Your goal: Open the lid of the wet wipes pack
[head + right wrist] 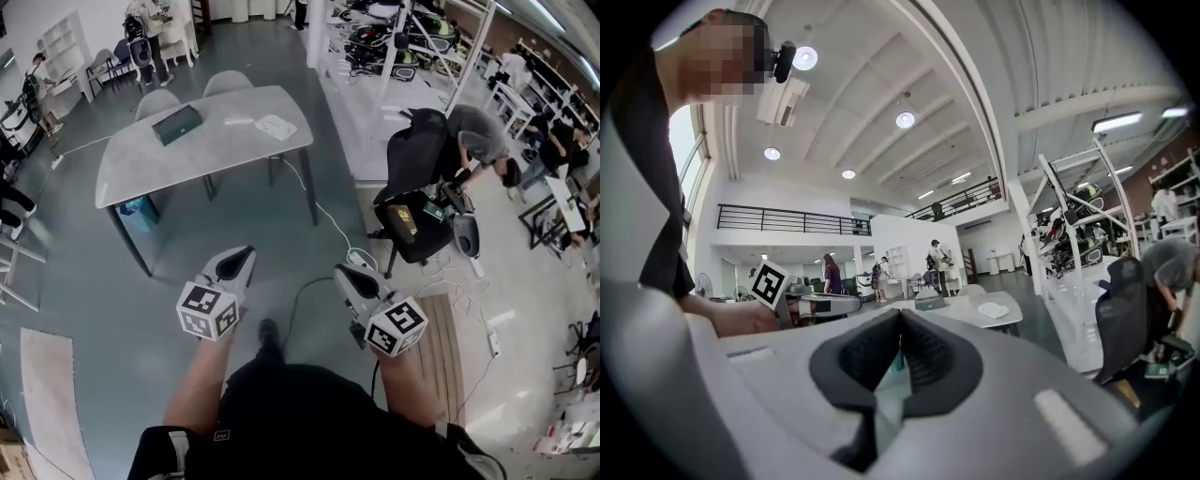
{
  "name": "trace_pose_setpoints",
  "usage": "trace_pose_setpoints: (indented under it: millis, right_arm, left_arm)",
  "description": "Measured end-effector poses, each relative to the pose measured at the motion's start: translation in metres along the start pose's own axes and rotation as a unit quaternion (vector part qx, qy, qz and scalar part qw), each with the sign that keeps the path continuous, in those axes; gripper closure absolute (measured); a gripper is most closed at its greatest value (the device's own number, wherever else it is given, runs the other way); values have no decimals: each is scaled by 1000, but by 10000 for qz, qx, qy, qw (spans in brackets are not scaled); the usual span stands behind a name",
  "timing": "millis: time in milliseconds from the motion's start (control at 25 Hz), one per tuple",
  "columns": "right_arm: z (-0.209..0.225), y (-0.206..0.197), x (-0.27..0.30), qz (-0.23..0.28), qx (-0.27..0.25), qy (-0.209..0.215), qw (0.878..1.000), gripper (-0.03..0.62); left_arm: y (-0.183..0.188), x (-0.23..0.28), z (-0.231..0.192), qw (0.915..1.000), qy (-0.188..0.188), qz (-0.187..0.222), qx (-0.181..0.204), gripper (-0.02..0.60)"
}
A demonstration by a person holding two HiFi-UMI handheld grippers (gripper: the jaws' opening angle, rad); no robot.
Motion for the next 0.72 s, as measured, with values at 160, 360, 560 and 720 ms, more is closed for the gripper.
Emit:
trace_pose_setpoints:
  millis: [160,360,560,720]
  right_arm:
    - [27,6,33,-24,69,-30,10000,591]
    - [63,14,87,-87,118,-44,9999,591]
    - [95,22,137,-166,140,-97,9997,591]
    - [112,29,180,-258,110,-145,9995,591]
  left_arm:
    - [7,32,-29,10000,-16,-23,0,560]
    - [15,77,-74,9999,-97,-85,-50,560]
    - [24,118,-118,9997,-189,-121,-92,560]
    - [30,137,-155,9995,-281,-96,-133,560]
Point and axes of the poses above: the fingertips, and each gripper's own axes: x forward along the fingers, z to its right, y out of its top, the point moved 1 cm from there along -x, backward along the fingers, and after that the axes turned 12 degrees about y, right-handed, at the moved point
